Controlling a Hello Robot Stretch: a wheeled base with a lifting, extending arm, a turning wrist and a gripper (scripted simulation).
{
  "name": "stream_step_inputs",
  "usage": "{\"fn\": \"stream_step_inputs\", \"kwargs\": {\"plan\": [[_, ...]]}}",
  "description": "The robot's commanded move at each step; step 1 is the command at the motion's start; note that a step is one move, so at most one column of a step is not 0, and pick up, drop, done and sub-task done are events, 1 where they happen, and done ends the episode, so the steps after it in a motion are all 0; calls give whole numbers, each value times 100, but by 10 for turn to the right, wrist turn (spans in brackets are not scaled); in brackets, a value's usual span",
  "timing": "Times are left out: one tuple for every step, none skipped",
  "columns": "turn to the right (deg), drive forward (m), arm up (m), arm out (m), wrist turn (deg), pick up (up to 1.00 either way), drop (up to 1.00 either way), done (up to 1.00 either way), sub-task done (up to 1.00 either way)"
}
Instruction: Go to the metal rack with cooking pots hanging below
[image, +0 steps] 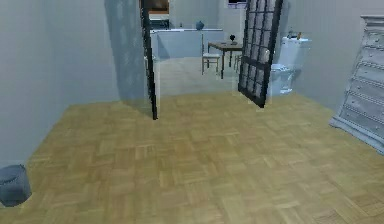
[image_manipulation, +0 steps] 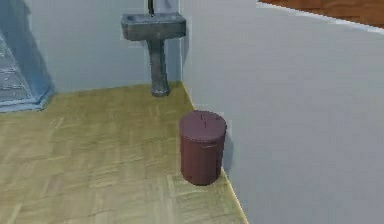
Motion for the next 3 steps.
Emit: {"fn": "stream_step_inputs", "kwargs": {"plan": [[30,0,0,0,0,0,0,0,0],[0,100,0,0,0,0,0,0,0],[0,100,0,0,0,0,0,0,0]]}}
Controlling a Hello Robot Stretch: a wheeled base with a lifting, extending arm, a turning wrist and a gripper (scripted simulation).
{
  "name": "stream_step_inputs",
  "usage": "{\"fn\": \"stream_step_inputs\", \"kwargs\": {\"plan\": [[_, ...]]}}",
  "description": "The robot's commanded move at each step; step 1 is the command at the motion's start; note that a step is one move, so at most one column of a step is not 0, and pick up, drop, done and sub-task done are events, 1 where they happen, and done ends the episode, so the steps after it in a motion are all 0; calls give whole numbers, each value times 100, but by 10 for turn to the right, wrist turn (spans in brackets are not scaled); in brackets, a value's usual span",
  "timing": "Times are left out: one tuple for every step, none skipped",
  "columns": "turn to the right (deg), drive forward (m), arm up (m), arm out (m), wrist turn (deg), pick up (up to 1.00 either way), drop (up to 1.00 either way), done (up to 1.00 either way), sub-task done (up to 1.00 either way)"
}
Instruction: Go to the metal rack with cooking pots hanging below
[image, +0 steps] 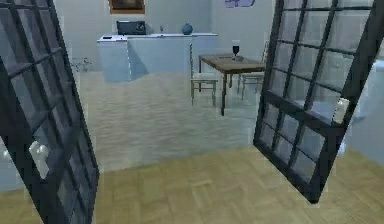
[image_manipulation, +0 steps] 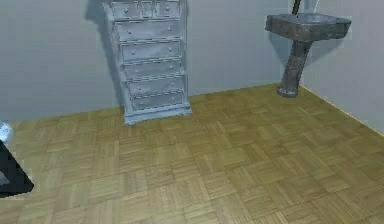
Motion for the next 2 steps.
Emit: {"fn": "stream_step_inputs", "kwargs": {"plan": [[30,0,0,0,0,0,0,0,0],[0,65,0,0,0,0,0,0,0]]}}
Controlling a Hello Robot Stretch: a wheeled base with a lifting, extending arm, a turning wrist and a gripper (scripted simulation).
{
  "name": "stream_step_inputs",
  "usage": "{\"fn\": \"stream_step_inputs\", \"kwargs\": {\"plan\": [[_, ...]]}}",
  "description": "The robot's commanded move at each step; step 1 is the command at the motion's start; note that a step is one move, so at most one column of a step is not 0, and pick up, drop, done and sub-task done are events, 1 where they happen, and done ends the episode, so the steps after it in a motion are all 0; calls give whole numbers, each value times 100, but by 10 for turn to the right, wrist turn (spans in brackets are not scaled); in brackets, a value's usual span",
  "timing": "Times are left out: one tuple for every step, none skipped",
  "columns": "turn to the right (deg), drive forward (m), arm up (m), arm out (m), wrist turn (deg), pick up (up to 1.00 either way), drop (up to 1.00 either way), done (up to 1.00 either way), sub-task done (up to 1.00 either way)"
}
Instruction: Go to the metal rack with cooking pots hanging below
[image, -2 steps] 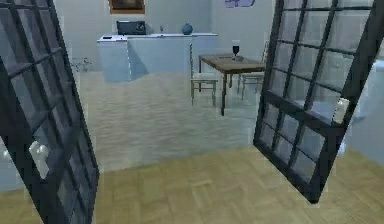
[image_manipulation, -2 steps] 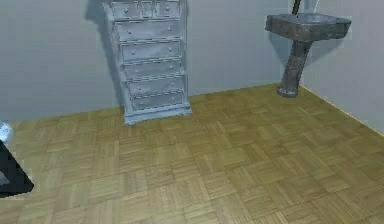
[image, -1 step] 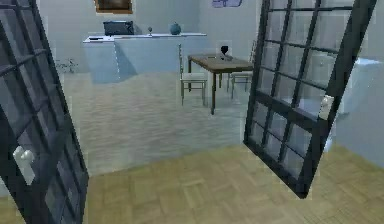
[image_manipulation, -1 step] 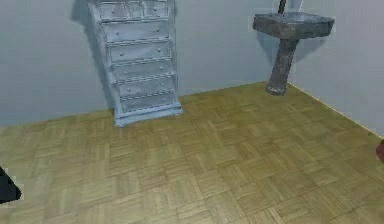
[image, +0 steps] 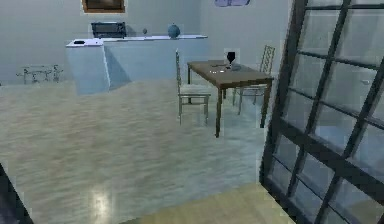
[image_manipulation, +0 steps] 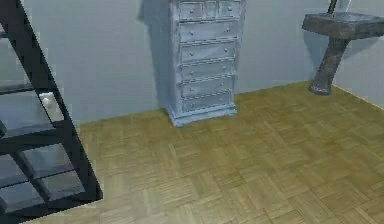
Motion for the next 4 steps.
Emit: {"fn": "stream_step_inputs", "kwargs": {"plan": [[-180,0,0,0,0,0,0,0,0],[0,100,0,0,0,0,0,0,0],[-30,0,0,0,0,0,0,0,0],[0,50,0,0,0,0,0,0,0]]}}
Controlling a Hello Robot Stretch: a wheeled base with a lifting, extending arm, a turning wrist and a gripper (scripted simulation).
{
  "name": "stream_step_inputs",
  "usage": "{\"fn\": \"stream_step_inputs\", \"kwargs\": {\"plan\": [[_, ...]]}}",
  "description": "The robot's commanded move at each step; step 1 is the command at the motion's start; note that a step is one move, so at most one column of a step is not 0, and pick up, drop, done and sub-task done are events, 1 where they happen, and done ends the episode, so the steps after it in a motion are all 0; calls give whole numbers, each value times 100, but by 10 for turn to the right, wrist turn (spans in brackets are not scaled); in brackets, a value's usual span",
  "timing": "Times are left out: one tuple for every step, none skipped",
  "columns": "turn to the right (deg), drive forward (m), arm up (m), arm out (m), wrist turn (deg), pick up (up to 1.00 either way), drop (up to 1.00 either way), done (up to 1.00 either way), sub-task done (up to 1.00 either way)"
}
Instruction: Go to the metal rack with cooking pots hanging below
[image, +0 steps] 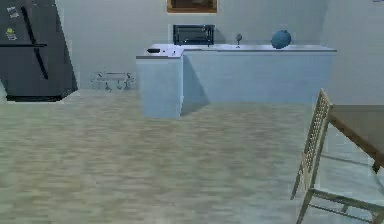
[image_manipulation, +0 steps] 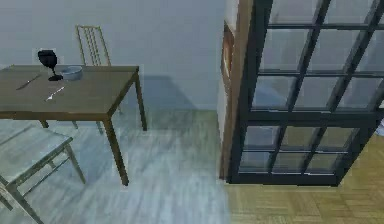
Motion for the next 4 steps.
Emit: {"fn": "stream_step_inputs", "kwargs": {"plan": [[-240,0,0,0,0,0,0,0,0],[0,100,0,0,0,0,0,0,0],[-30,0,0,0,0,0,0,0,0],[0,100,0,0,0,0,0,0,0]]}}
